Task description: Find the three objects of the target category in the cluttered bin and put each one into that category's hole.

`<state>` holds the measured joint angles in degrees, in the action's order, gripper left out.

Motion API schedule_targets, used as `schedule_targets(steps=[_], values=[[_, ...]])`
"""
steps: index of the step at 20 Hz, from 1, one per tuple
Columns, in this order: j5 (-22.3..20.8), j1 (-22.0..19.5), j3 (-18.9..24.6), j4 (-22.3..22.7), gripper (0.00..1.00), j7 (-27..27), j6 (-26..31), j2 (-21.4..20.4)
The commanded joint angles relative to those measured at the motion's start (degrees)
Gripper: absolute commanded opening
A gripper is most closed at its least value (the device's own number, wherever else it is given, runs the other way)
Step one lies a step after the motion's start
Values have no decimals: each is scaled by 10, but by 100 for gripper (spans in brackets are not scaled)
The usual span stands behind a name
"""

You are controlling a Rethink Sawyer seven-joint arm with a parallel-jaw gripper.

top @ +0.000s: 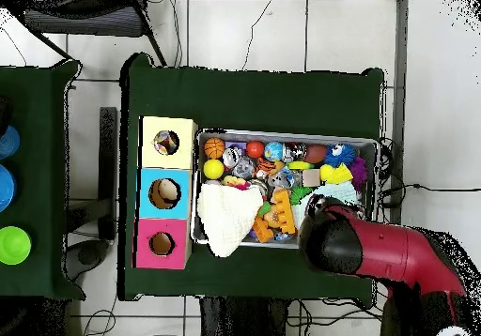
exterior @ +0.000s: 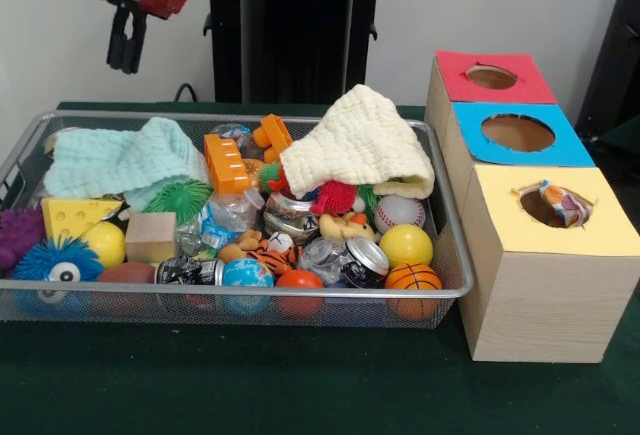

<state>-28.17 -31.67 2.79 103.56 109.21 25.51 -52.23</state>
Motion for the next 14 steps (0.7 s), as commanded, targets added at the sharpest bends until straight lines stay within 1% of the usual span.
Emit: schedule_targets(steps=[1, 3, 6, 8, 10, 14], values=[[24, -32, 73, 55, 100, -29, 20, 20], [39, -50, 90, 58, 100, -53, 51, 28], [44, -73, 108, 76, 100, -54, 40, 39], [46, -81, 112, 84, 100, -44, 34, 43], [52, -88, 115, 87, 100, -23, 19, 63], [40, -92, 112, 80, 100, -5, -9, 93]])
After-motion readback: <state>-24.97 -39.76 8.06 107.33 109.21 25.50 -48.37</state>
